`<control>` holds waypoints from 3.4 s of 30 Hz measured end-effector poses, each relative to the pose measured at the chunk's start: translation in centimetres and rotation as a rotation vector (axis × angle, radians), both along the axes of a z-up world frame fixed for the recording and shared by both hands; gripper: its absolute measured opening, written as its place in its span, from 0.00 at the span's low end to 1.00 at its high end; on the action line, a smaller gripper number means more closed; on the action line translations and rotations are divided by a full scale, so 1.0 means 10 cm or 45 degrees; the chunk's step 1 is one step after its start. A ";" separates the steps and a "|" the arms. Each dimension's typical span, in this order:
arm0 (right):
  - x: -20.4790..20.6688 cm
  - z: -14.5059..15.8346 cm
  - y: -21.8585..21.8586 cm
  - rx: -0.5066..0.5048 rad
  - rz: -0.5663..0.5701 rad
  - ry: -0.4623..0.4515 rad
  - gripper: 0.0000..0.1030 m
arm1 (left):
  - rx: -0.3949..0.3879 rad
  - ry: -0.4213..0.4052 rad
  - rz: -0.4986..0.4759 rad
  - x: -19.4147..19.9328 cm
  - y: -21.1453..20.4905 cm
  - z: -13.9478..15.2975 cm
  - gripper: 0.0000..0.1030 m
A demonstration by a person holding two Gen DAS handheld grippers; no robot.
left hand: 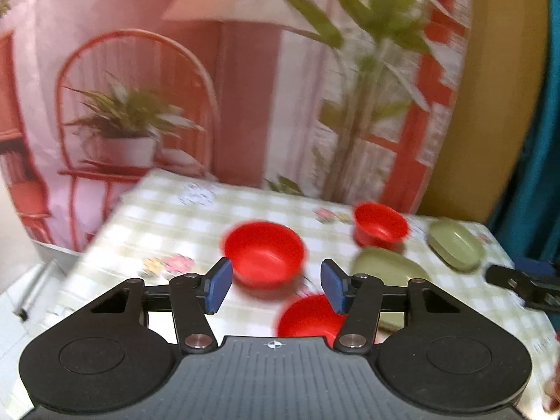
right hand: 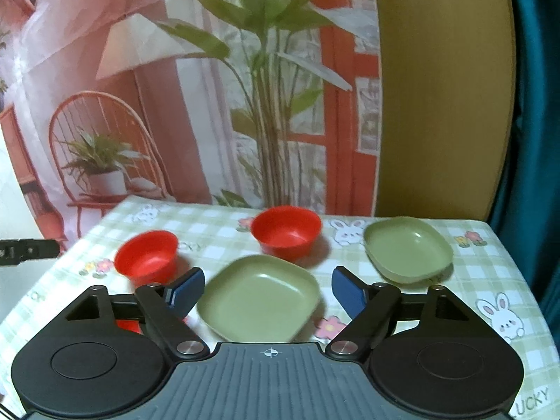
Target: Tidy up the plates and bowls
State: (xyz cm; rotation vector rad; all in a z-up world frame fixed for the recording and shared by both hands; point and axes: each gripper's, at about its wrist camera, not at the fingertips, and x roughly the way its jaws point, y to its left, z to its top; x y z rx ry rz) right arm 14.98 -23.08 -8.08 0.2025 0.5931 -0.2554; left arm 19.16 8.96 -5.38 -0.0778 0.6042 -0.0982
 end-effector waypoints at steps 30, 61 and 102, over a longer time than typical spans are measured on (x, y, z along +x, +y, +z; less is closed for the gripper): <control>-0.34 -0.91 -0.43 0.187 -0.049 0.226 0.47 | -0.002 0.320 -0.212 -0.19 -0.90 -0.91 0.52; -0.34 -1.16 -0.38 0.339 -0.035 0.276 0.07 | -0.065 0.475 -0.229 -0.12 -1.06 -1.30 0.12; 0.12 -0.47 -0.87 0.277 -0.124 0.082 0.07 | -0.008 0.244 -0.325 0.48 -1.25 -0.56 0.11</control>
